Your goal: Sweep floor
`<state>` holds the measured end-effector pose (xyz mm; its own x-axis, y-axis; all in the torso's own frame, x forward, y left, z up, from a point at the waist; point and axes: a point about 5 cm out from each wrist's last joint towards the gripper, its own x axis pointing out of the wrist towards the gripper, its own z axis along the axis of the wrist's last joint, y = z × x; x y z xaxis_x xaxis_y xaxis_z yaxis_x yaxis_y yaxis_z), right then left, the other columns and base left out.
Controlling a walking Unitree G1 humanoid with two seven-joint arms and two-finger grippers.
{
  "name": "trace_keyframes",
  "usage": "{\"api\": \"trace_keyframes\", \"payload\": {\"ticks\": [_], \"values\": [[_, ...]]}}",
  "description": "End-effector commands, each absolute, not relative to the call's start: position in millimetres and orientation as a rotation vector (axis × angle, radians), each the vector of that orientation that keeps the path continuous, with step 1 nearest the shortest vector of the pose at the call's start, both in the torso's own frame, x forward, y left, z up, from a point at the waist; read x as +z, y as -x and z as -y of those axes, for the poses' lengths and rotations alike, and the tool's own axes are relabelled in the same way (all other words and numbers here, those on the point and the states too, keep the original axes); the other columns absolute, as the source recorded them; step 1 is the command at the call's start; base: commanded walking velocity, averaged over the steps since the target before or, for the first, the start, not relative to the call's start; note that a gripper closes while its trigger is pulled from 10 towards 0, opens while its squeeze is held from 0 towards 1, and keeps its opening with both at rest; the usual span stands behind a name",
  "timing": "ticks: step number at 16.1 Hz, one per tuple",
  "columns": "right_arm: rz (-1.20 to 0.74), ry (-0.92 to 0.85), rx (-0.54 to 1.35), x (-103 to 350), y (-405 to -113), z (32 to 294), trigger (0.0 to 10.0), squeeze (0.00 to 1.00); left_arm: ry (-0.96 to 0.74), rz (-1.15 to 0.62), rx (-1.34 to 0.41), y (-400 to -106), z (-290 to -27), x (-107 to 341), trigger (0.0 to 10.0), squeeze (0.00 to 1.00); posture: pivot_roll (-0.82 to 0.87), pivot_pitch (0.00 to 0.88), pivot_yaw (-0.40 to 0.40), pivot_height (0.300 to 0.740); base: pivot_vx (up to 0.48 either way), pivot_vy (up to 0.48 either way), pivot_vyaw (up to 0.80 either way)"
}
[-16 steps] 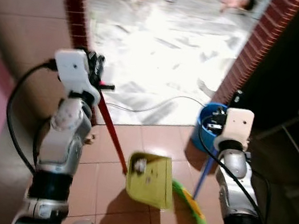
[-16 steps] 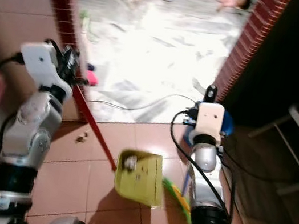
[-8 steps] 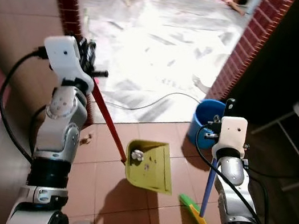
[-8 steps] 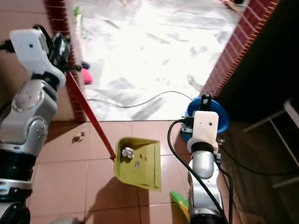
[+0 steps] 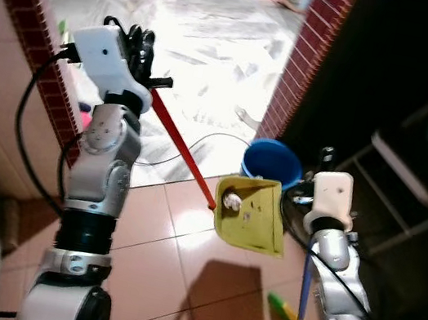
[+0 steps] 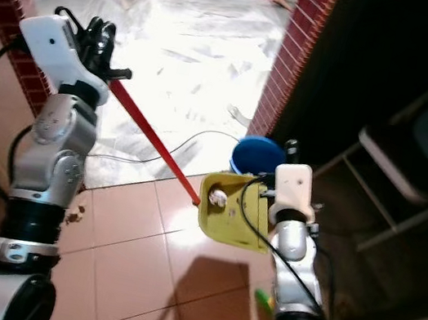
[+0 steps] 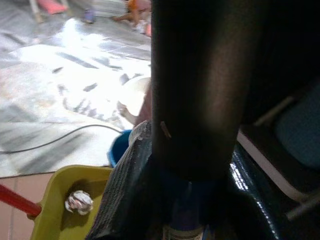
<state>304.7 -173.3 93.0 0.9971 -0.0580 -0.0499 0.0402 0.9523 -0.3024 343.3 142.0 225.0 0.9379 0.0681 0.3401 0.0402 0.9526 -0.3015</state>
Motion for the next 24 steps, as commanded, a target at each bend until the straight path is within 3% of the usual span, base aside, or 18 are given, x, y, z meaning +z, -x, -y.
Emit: {"api": "trace_keyframes", "payload": {"ticks": [1,6,12,24], "values": [[-0.009,0.308,-0.042,105,-309,170,10.0,0.00,0.302,0.454,0.038,-342,-148,249,10.0,0.00,-0.05,0.019,-0.001,0.740,0.442,0.000,0.00],[-0.010,0.302,-0.030,104,-309,166,10.0,0.00,0.279,0.517,0.048,-345,-148,266,10.0,0.00,-0.05,0.018,0.005,0.740,0.440,0.000,0.00],[-0.009,0.290,-0.022,104,-309,163,10.0,0.00,0.265,0.500,0.094,-346,-149,263,10.0,0.00,-0.05,0.021,0.012,0.740,0.446,0.000,-0.66],[0.005,0.290,0.008,105,-311,157,10.0,0.00,0.262,0.494,0.100,-349,-148,261,10.0,0.00,-0.04,0.017,0.009,0.740,0.468,0.000,0.00]]}}
